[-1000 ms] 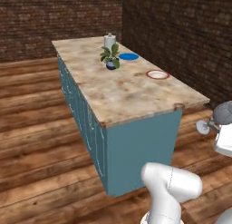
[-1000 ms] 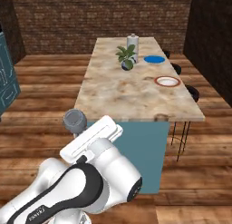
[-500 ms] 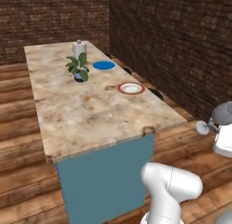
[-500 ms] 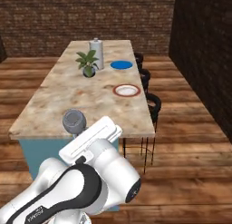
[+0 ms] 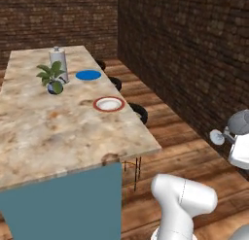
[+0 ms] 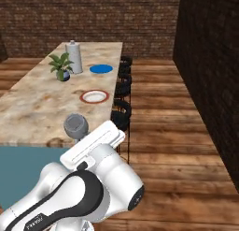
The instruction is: Retrieve the wine glasses from the counter and place one next to each plate.
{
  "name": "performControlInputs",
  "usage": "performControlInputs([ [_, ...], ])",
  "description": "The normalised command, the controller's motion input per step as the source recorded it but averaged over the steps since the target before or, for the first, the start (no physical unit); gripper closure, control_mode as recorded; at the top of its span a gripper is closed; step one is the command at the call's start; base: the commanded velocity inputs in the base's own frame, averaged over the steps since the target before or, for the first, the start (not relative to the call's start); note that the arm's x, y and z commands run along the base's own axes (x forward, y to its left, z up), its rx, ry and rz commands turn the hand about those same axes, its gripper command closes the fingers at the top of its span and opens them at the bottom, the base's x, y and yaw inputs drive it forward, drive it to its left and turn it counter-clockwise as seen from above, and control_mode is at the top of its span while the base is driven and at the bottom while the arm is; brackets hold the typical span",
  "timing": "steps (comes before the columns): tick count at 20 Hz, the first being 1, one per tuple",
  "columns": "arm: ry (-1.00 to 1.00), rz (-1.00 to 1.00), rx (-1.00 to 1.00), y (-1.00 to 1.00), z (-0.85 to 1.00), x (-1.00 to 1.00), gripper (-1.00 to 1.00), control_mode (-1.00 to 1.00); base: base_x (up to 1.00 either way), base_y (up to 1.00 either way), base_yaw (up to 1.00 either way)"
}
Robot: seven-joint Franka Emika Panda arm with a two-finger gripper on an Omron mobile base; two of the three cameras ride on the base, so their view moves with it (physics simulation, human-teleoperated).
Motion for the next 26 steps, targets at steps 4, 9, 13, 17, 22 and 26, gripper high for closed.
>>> performControlInputs([
  [4, 0.00, 0.00, 0.00, 0.00, 0.00, 0.00, 1.00, 1.00, 0.00, -1.00, 0.36],
  [9, 0.00, 0.00, 0.00, 0.00, 0.00, 0.00, 1.00, 1.00, 0.00, -1.00, 0.23],
  [13, 0.00, 0.00, 0.00, 0.00, 0.00, 0.00, 1.00, 1.00, 0.16, -1.00, 0.17],
  [17, 0.00, 0.00, 0.00, 0.00, 0.00, 0.00, 1.00, 1.00, 0.69, -1.00, 0.17],
  [22, 0.00, 0.00, 0.00, 0.00, 0.00, 0.00, 1.00, 1.00, 1.00, -0.99, 0.31],
  [26, 0.00, 0.00, 0.00, 0.00, 0.00, 0.00, 1.00, 1.00, 1.00, -0.84, 0.50],
])
